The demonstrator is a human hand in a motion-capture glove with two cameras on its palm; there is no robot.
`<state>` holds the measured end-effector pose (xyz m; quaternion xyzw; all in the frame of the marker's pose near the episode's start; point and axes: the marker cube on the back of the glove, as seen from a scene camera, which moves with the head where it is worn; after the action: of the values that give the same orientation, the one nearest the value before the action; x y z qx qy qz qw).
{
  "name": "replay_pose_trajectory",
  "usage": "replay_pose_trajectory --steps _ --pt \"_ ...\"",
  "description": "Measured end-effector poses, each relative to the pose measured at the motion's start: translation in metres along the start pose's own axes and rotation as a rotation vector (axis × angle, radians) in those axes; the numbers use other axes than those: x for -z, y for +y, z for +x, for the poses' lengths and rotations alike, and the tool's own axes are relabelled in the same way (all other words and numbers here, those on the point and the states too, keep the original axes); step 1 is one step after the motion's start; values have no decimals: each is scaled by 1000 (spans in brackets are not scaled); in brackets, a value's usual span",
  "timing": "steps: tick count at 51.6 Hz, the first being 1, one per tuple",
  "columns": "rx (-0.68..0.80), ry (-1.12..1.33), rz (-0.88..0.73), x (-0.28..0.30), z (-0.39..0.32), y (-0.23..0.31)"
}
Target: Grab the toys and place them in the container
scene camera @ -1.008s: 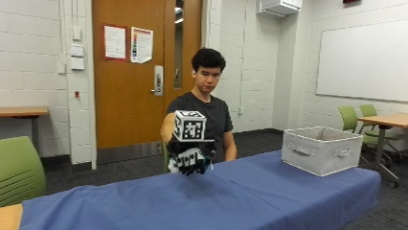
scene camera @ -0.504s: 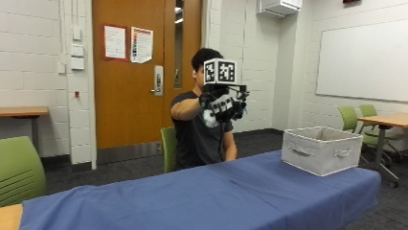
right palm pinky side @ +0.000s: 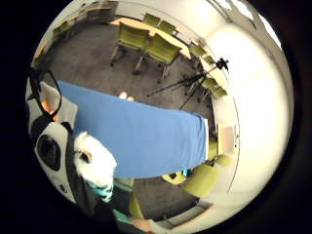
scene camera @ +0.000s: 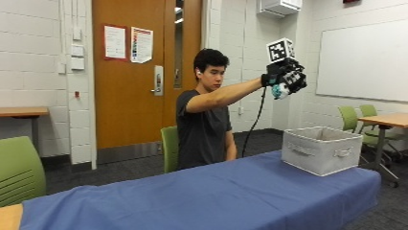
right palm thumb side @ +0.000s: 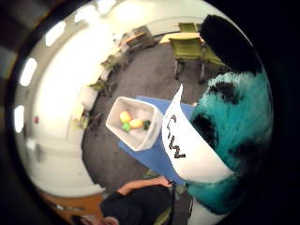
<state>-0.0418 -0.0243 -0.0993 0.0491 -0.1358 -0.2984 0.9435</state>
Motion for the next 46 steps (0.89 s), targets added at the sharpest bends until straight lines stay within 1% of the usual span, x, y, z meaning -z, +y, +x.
replay_pose_trajectory --steps 1,2,4,5,6,10,13,16,18,20,22,28,30,33,38,43,46 --pt "0 6 -1 -4 -10 -10" --pt "-54 47 -3 -10 -17 -22" --pt "-207 161 -12 -22 -25 -45" --pt "-261 202 -16 -27 -30 -54" --pt "-281 219 -19 -32 -36 -63" --pt "-168 162 -26 -50 -84 -93" --pt "-188 180 -35 -69 -119 -121" --pt "-180 64 -32 -81 -148 -140" --pt "-145 42 -42 -88 -135 -142" --pt "-109 108 -62 -96 -100 -139" --pt "-106 158 -74 -104 -82 -139" --pt "-81 96 -47 -124 -100 -149" --pt "-110 105 -36 -130 -103 -152" --pt "-170 205 -85 -140 -92 -151" --pt "-164 241 -168 -150 -79 -145" --pt "-227 238 -155 -149 -73 -144" --pt "-237 245 -156 -145 -68 -138"
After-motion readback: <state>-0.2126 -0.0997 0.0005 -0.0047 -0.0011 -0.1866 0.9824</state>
